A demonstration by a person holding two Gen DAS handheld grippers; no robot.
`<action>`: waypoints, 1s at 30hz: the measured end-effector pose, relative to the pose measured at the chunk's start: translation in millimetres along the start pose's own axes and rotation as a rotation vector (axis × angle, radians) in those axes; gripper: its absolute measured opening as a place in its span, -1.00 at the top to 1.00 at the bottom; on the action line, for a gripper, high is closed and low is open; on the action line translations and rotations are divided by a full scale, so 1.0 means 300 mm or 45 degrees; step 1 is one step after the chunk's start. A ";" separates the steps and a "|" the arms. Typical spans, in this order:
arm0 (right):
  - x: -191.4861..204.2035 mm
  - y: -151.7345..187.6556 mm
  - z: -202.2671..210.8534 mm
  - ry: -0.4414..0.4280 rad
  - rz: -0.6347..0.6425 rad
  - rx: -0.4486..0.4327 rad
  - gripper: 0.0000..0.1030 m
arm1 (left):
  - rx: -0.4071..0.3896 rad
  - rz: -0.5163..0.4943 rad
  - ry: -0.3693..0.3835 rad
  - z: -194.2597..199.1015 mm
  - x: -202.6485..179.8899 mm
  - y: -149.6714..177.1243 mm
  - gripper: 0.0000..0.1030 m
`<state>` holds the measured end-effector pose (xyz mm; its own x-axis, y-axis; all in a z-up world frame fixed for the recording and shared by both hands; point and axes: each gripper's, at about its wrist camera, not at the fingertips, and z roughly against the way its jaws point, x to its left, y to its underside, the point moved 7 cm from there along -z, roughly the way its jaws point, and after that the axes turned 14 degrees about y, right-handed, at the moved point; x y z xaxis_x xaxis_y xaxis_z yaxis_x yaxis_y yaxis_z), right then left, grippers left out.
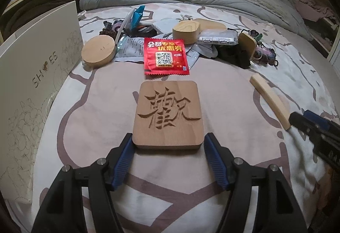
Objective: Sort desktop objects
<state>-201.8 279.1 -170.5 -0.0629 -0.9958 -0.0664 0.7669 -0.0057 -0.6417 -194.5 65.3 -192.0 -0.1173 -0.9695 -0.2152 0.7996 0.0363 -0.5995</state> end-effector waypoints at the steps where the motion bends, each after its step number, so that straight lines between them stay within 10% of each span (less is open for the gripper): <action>1: -0.013 -0.007 -0.007 0.018 -0.011 0.002 -0.18 | 0.000 0.001 0.000 0.000 -0.001 0.001 -0.30; 11: 0.052 0.007 0.026 -0.106 0.079 0.011 -0.18 | 0.000 -0.003 -0.001 0.000 0.000 0.002 -0.31; 30: -0.084 -0.069 -0.087 0.263 0.067 0.081 -0.18 | -0.006 -0.003 -0.019 -0.006 0.008 0.013 -0.45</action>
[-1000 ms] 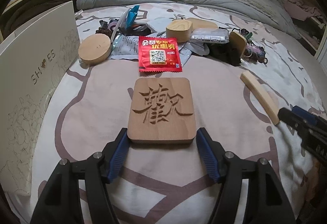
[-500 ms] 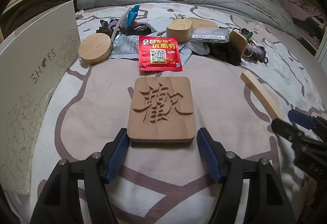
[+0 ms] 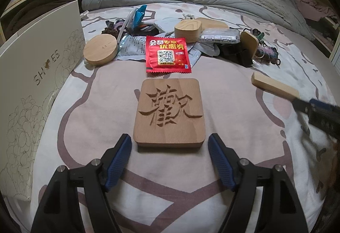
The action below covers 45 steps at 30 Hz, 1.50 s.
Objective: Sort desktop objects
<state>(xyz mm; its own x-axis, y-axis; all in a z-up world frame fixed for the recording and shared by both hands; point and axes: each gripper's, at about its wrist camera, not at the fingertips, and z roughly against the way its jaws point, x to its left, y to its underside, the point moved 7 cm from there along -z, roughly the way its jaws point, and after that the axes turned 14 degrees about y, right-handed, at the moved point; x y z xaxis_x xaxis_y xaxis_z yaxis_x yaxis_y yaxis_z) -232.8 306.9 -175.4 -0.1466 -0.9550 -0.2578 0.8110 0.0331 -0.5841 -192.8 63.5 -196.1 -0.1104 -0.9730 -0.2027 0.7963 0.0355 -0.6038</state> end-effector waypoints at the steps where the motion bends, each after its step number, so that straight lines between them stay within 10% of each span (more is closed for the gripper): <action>1: -0.004 -0.012 -0.007 0.024 0.004 -0.003 -0.18 | 0.000 0.000 0.000 0.001 0.000 0.000 -0.45; 11: -0.051 -0.034 -0.023 -0.093 -0.079 0.024 -0.18 | -0.014 0.020 -0.029 -0.004 0.019 0.002 -0.67; 15: 0.017 -0.030 0.034 -0.238 -0.022 -0.058 -0.80 | -0.016 0.039 -0.035 -0.008 0.029 0.001 -0.73; 45: 0.222 -0.054 0.010 -0.315 0.297 -0.073 -0.85 | -0.014 0.101 0.012 -0.027 0.035 -0.007 -0.96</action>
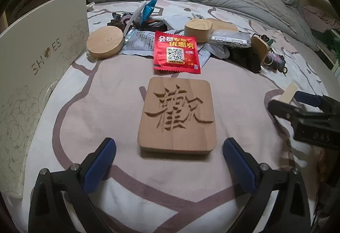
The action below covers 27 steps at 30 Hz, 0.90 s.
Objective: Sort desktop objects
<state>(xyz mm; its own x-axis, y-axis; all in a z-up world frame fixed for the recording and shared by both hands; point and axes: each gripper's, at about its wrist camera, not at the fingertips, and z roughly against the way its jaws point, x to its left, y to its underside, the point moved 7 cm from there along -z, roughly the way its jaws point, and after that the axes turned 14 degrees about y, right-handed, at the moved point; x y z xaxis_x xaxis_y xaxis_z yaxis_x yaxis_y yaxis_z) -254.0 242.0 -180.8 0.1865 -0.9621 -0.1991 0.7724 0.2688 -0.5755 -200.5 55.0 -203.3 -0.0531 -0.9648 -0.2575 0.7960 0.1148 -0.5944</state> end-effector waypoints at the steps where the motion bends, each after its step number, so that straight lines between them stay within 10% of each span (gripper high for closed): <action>1: 0.002 0.003 0.008 -0.027 0.027 -0.008 -0.85 | 0.000 0.002 0.001 -0.001 -0.001 0.000 -0.96; 13: -0.023 -0.011 0.030 -0.280 0.140 -0.036 -0.85 | -0.006 -0.009 -0.010 -0.008 0.000 -0.007 -0.98; 27: -0.064 -0.062 -0.002 -0.305 0.191 -0.047 -0.85 | -0.007 -0.009 -0.011 -0.006 -0.001 -0.005 -0.98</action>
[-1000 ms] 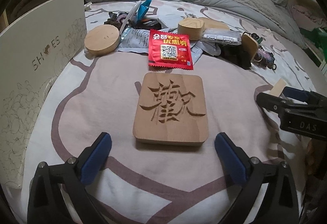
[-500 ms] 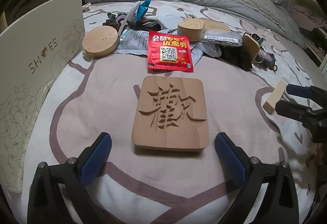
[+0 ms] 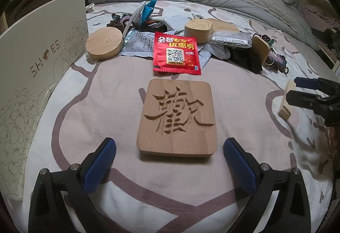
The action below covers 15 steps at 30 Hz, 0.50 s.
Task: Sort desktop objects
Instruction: 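Close the left gripper on the carved coaster edges while right holds the stick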
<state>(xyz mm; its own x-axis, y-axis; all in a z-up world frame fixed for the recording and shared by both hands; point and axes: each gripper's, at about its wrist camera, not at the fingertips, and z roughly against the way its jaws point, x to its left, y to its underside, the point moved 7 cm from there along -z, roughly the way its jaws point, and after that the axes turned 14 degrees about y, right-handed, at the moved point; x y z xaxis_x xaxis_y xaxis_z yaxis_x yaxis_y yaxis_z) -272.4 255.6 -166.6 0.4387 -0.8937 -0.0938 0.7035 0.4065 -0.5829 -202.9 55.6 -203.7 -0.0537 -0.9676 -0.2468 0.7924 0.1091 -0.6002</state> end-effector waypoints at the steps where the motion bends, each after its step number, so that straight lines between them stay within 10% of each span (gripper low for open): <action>1: -0.001 -0.004 -0.006 -0.004 0.009 0.003 -0.85 | 0.000 0.000 0.000 0.001 0.000 0.001 -0.98; 15: 0.098 0.028 0.010 -0.068 0.106 -0.010 -0.85 | -0.001 -0.003 -0.005 -0.007 -0.002 -0.001 -0.99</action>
<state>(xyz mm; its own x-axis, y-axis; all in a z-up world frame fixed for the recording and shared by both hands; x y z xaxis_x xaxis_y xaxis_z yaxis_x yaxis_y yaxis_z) -251.9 233.3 -171.8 0.5248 -0.8454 -0.0990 0.6592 0.4773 -0.5811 -204.3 56.7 -204.9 -0.0529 -0.9688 -0.2423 0.7920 0.1071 -0.6011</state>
